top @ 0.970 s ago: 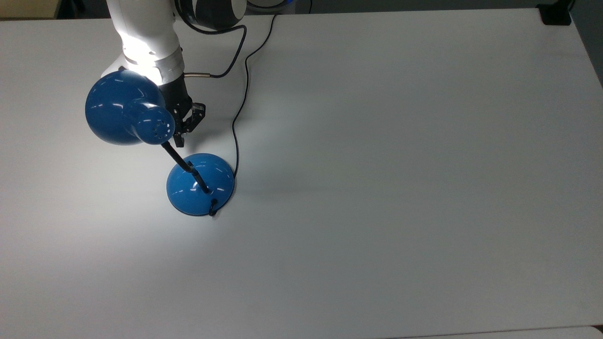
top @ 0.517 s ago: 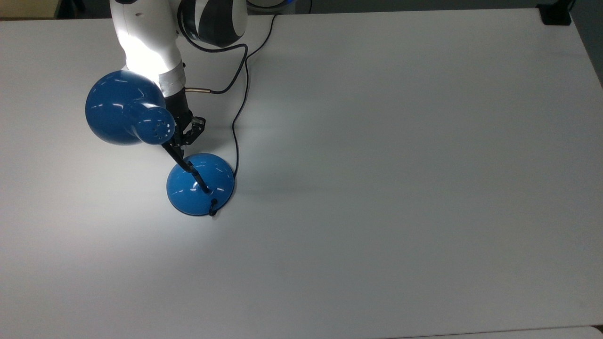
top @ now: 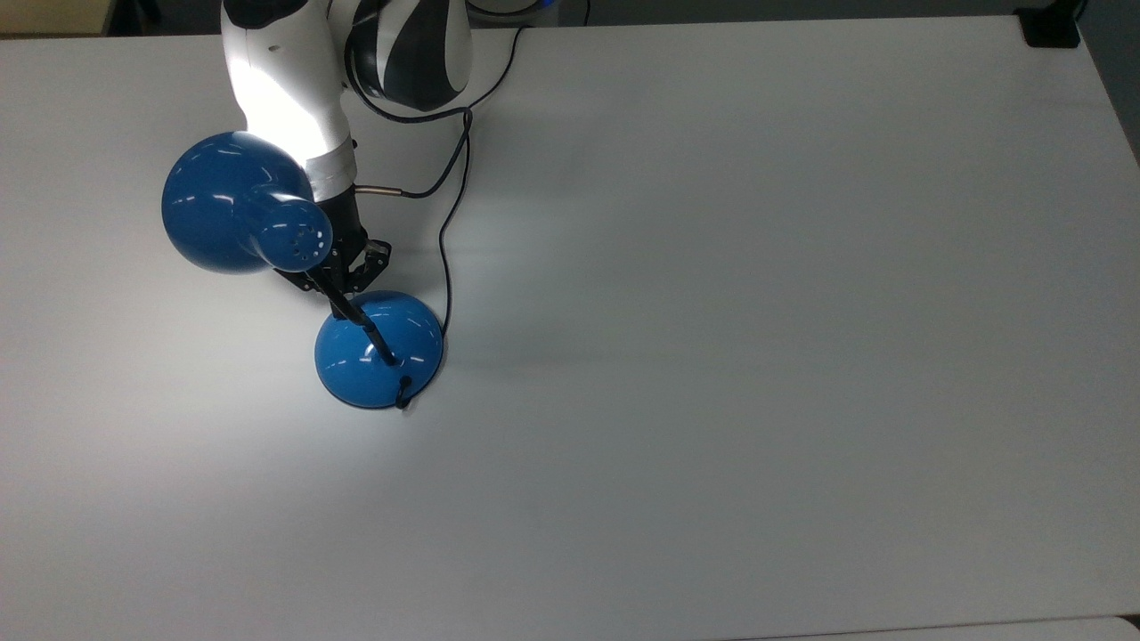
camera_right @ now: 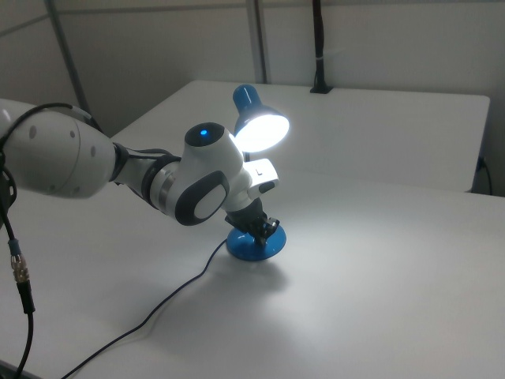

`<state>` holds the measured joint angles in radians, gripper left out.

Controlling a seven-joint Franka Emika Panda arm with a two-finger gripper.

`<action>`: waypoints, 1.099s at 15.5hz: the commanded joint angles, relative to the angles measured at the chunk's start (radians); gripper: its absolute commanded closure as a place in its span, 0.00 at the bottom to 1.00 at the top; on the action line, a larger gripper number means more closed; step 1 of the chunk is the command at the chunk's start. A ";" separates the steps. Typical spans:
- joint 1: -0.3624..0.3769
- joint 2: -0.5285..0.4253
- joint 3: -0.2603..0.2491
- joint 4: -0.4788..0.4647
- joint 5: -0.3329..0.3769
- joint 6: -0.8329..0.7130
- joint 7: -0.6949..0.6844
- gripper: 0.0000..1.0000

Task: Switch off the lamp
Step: 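Lower the gripper onto the switch on the lamp base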

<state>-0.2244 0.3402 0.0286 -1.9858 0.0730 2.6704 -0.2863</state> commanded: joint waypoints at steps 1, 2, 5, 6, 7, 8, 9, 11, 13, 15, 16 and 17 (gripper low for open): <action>0.014 0.009 -0.006 -0.007 0.021 0.025 0.013 1.00; 0.014 0.010 -0.006 -0.007 0.021 0.023 0.013 1.00; 0.013 0.000 -0.006 -0.005 0.021 0.017 0.016 1.00; 0.011 -0.006 -0.006 -0.005 0.021 0.014 0.018 1.00; 0.010 -0.009 -0.006 -0.005 0.021 0.013 0.022 1.00; 0.011 -0.013 -0.006 -0.005 0.021 0.013 0.033 1.00; 0.011 -0.013 -0.006 -0.004 0.021 0.013 0.041 1.00; 0.013 -0.017 -0.004 -0.005 0.021 0.002 0.061 1.00; 0.014 -0.017 -0.004 -0.004 0.021 -0.001 0.075 1.00; 0.016 -0.009 -0.001 -0.007 0.021 -0.001 0.076 1.00; 0.016 -0.006 0.001 -0.007 0.021 0.000 0.076 1.00; 0.016 -0.006 0.001 -0.005 0.021 0.002 0.076 1.00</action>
<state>-0.2226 0.3404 0.0286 -1.9807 0.0730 2.6706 -0.2269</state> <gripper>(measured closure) 0.996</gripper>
